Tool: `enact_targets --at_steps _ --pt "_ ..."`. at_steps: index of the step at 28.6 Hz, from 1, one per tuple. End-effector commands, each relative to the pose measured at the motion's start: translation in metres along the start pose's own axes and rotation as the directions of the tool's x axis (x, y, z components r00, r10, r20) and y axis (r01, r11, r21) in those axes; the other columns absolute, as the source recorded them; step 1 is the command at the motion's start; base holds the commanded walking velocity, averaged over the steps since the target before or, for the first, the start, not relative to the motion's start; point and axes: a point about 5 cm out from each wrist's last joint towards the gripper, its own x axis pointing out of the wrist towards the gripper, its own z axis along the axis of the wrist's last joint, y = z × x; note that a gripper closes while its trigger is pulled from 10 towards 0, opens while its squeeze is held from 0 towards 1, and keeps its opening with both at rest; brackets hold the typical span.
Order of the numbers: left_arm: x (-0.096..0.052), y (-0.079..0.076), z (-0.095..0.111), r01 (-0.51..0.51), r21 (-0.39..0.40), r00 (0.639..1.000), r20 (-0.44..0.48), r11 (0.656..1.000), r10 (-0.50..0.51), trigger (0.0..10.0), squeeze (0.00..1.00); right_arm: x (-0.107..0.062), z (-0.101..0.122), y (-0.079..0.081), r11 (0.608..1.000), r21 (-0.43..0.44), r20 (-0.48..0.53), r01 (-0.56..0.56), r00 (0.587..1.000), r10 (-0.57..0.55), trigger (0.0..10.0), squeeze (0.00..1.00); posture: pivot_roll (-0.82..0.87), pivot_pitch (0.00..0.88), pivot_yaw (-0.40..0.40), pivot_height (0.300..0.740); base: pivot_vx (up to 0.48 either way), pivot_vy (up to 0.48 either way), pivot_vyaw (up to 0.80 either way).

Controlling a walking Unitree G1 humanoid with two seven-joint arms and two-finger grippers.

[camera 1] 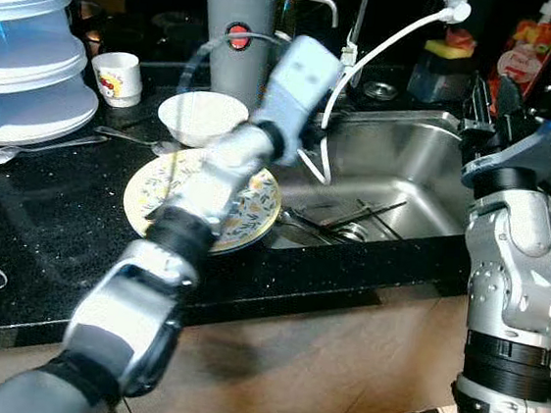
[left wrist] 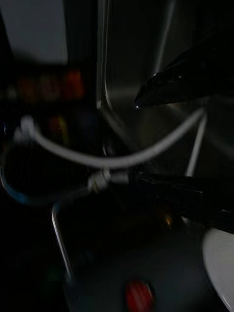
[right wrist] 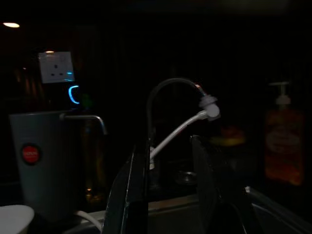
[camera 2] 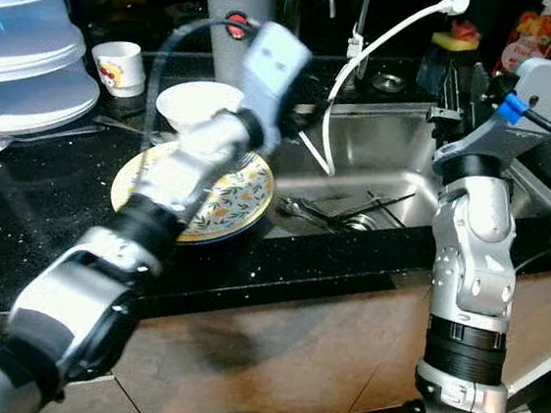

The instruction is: Kitchen organization

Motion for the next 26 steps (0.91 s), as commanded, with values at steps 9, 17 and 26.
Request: enact_targets --at_steps 9,17,26 --pt "-0.056 0.105 -0.043 -0.648 -0.206 0.744 -0.379 0.734 0.550 10.0 0.00 0.000 -0.005 0.005 1.000 0.026 -0.009 -0.008 1.000 0.008 10.0 0.00 -0.02 0.000 0.000 0.740 0.000 0.000 0.00" --pt "-0.087 0.126 -0.067 -0.808 -0.290 0.581 -0.535 0.512 0.614 10.0 0.00 -0.002 -0.005 0.004 1.000 0.022 -0.008 -0.006 1.000 0.006 10.0 0.00 -0.03 0.000 0.006 0.740 0.000 0.000 0.00" --pt "-0.147 0.167 -0.067 -0.990 0.044 0.099 -0.466 0.135 0.879 10.0 0.00 -0.003 -0.005 0.002 1.000 0.019 -0.008 0.000 1.000 0.000 10.0 0.00 -0.03 0.000 0.019 0.740 0.000 0.000 0.00"
